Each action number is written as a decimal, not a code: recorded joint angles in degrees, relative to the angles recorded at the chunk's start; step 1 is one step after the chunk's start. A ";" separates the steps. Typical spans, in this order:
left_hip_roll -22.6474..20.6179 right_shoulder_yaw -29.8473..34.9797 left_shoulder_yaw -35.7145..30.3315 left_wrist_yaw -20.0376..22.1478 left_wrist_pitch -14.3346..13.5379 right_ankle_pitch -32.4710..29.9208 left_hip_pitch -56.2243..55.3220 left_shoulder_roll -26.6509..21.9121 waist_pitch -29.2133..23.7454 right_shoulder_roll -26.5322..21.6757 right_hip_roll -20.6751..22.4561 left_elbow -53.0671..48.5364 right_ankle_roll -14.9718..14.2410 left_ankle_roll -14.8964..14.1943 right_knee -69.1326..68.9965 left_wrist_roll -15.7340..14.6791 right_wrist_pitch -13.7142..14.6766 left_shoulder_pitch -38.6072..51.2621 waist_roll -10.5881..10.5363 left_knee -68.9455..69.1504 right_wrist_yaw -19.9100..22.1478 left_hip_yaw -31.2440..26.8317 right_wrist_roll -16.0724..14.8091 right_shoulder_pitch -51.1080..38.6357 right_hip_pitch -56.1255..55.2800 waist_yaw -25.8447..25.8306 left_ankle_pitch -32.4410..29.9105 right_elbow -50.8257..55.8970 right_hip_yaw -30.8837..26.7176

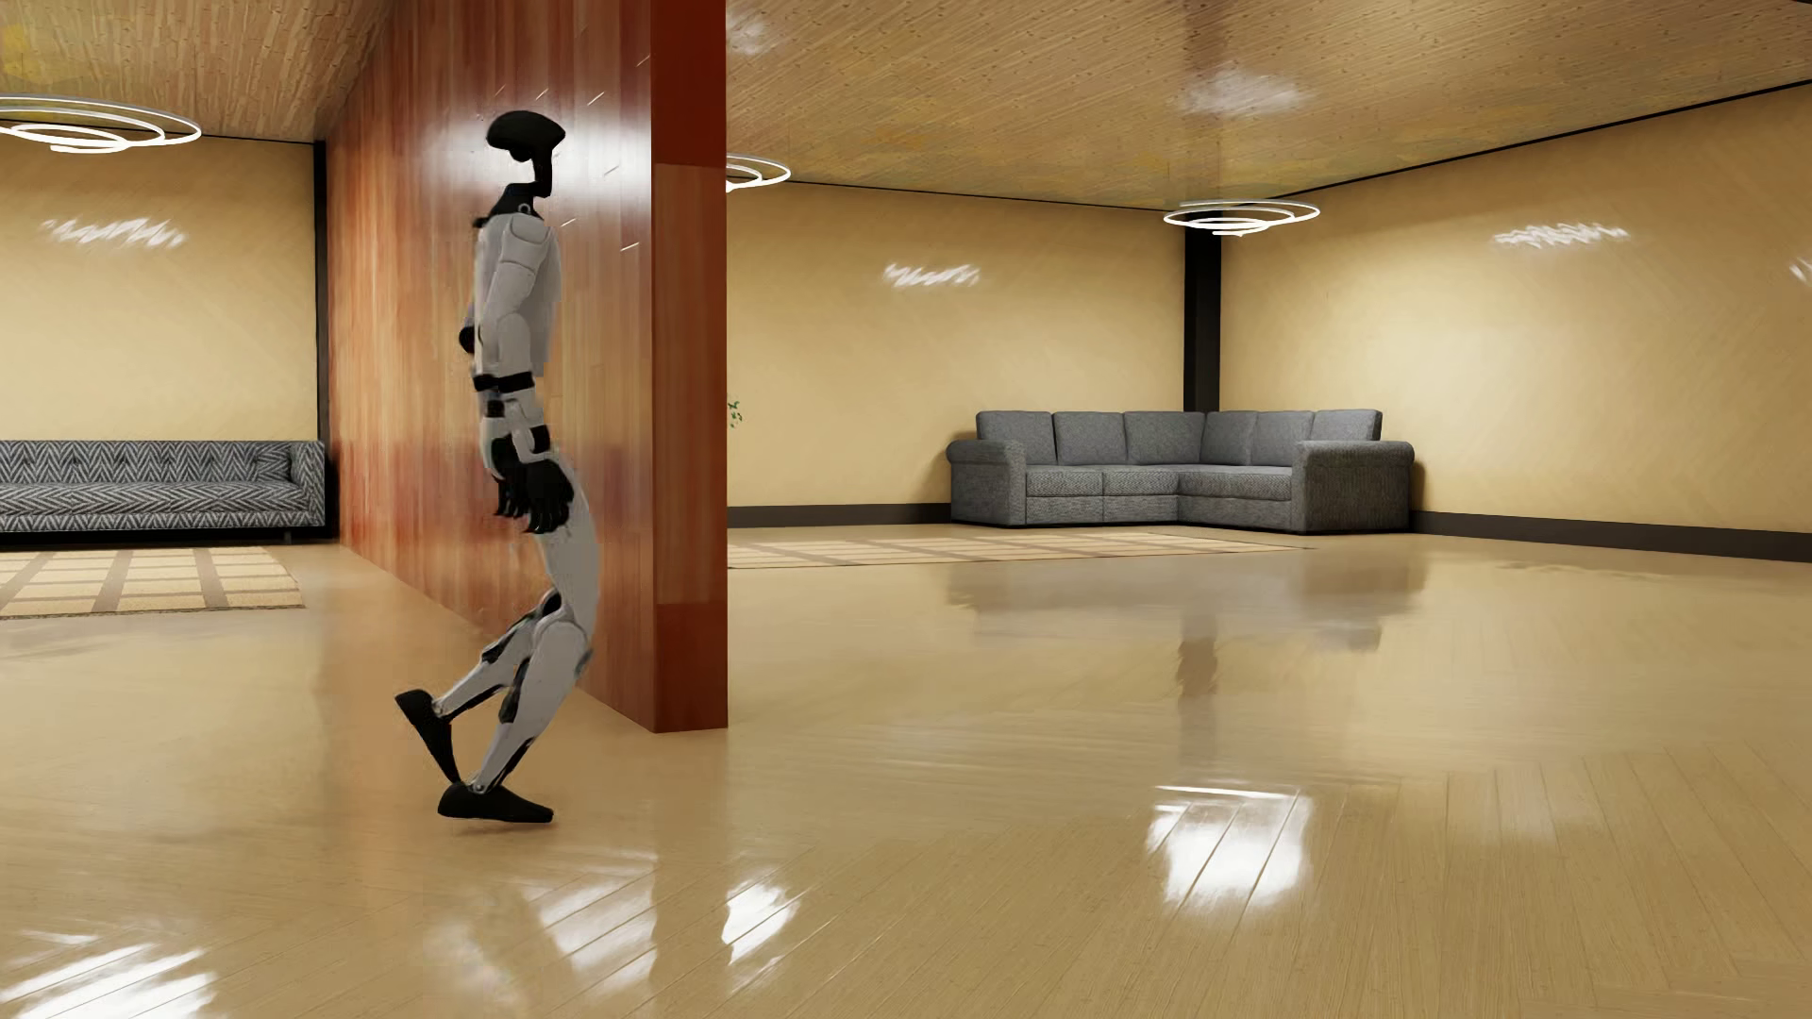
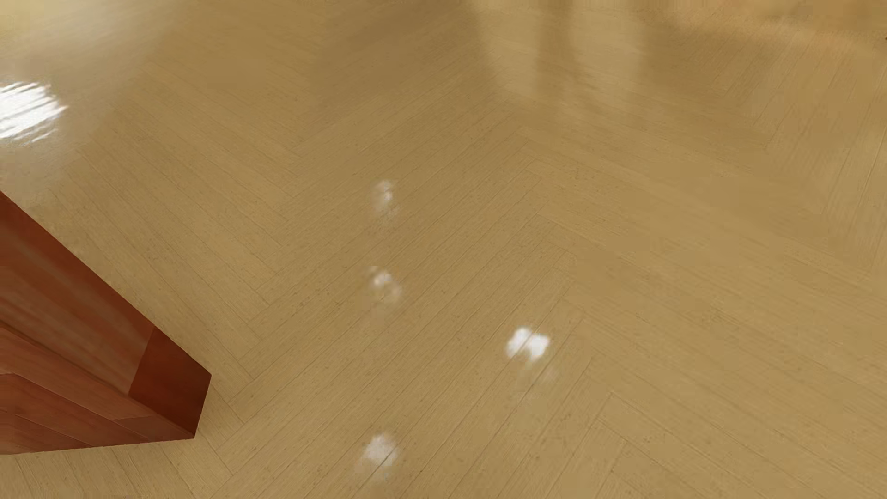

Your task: Move towards the sofa

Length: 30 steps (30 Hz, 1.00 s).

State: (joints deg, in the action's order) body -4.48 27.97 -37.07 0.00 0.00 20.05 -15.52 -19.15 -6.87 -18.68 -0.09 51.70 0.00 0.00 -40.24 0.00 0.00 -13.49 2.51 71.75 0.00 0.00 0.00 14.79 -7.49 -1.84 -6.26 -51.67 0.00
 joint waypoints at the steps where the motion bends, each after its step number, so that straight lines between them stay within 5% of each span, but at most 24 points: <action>1: -0.91 -1.02 0.94 0.00 0.00 -0.56 -3.16 -0.65 -0.37 0.03 -0.50 -1.62 0.00 0.00 3.75 0.00 0.00 -1.72 1.04 -9.31 0.00 0.00 0.00 -0.38 5.64 3.39 -3.36 1.99 0.00; 3: -1.90 -0.88 -1.20 0.00 0.00 -0.63 -8.60 -1.74 -0.14 -1.77 -1.10 -1.91 0.00 0.00 9.79 0.00 0.00 -3.03 1.54 -31.07 0.00 0.00 0.00 -2.65 14.15 7.50 -6.74 5.58 0.00; 6: -1.49 -1.99 -1.37 0.00 0.00 2.41 -13.12 -1.59 1.69 -3.41 -1.72 -1.25 0.00 0.00 12.11 0.00 0.00 -4.54 1.60 -46.43 0.00 0.00 0.00 -6.10 22.59 11.28 21.65 8.30 0.00; 7: -1.28 -3.12 -2.29 0.00 0.00 2.35 -13.92 -1.87 1.28 -3.26 -1.85 -1.34 0.00 0.00 11.26 0.00 0.00 -4.75 1.76 -46.26 0.00 0.00 0.00 -6.48 24.28 13.31 17.39 7.95 0.00; 9: -2.98 -5.21 -2.84 0.00 0.00 -6.36 -18.16 -1.74 2.17 -1.92 -4.18 -0.29 0.00 0.00 5.86 0.00 0.00 -4.94 4.02 -38.13 0.00 0.00 0.00 -5.42 24.92 14.39 -7.46 6.32 0.00; 11: -6.55 -3.89 -3.94 0.00 0.00 -26.47 -14.17 -1.49 2.35 -0.68 -6.71 1.88 0.00 0.00 -13.56 0.00 0.00 -3.71 5.33 -32.61 0.00 0.00 0.00 -3.20 18.28 11.11 -9.04 2.98 0.00; 12: -8.44 -1.67 -2.79 0.00 0.00 -26.19 -10.97 -1.60 2.47 -0.96 -8.14 0.61 0.00 0.00 -26.17 0.00 0.00 -3.31 5.77 -32.65 0.00 0.00 0.00 -2.67 11.14 9.18 -6.82 2.29 0.00; 13: -9.40 -1.12 -1.29 0.00 0.00 -18.30 -4.56 -1.42 1.17 -0.85 -8.71 0.09 0.00 0.00 -34.69 0.00 0.00 -2.23 5.62 -35.10 0.00 0.00 0.00 -2.08 6.27 6.34 -2.96 2.53 0.00; 16: -7.84 -0.03 0.44 0.00 0.00 -5.49 11.96 -2.14 0.33 -1.07 -6.96 -2.52 0.00 0.00 -32.38 0.00 0.00 2.85 2.18 -42.30 0.00 0.00 0.00 0.24 -8.60 -4.11 10.49 1.64 0.00; 19: -5.38 -1.20 3.93 0.00 0.00 -10.49 26.26 -3.96 0.77 -1.63 -7.02 -7.14 0.00 0.00 -4.68 0.00 0.00 7.80 0.57 -48.56 0.00 0.00 0.00 3.14 -15.72 -10.05 24.67 1.68 0.00; 21: -4.72 -0.65 6.24 0.00 0.00 -15.67 30.42 -4.72 3.06 -1.55 -7.49 -8.58 0.00 0.00 11.41 0.00 0.00 10.68 0.22 -48.65 0.00 0.00 0.00 3.66 -17.97 -11.90 28.09 0.00 0.00; 24: -1.40 0.80 8.65 0.00 0.00 -14.52 36.05 -4.47 3.35 -1.51 -5.25 -10.55 0.00 0.00 3.55 0.00 0.00 8.88 -1.06 -41.75 0.00 0.00 0.00 4.08 -18.76 -14.78 18.46 -3.49 0.00; 26: 2.23 -0.42 10.08 0.00 0.00 -13.62 29.57 -1.35 4.12 -0.76 -1.92 -6.82 0.00 0.00 -5.18 0.00 0.00 5.48 -3.29 -21.10 0.00 0.00 0.00 4.53 -17.47 -14.31 1.34 -6.59 0.00; 28: 3.28 -0.25 5.78 0.00 0.00 -8.92 15.95 -0.52 2.41 -0.53 0.31 -4.85 0.00 0.00 -3.28 0.00 0.00 4.38 -3.77 4.56 0.00 0.00 0.00 3.36 -8.60 -10.42 1.01 -6.33 0.00; 30: 1.40 0.21 1.23 0.00 0.00 -8.16 4.35 0.17 1.37 -1.10 -0.54 -2.10 0.00 0.00 1.94 0.00 0.00 3.18 -1.76 2.87 0.00 0.00 0.00 1.56 0.39 -3.04 -1.57 -3.76 0.00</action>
State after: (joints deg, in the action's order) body -3.08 28.17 -35.84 0.00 0.00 11.89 -11.17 -18.98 -5.50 -19.79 -0.63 49.60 0.00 0.00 -38.30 0.00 0.00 -10.31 0.75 74.62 0.00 0.00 0.00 16.35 -7.10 -4.87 -7.83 -55.43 0.00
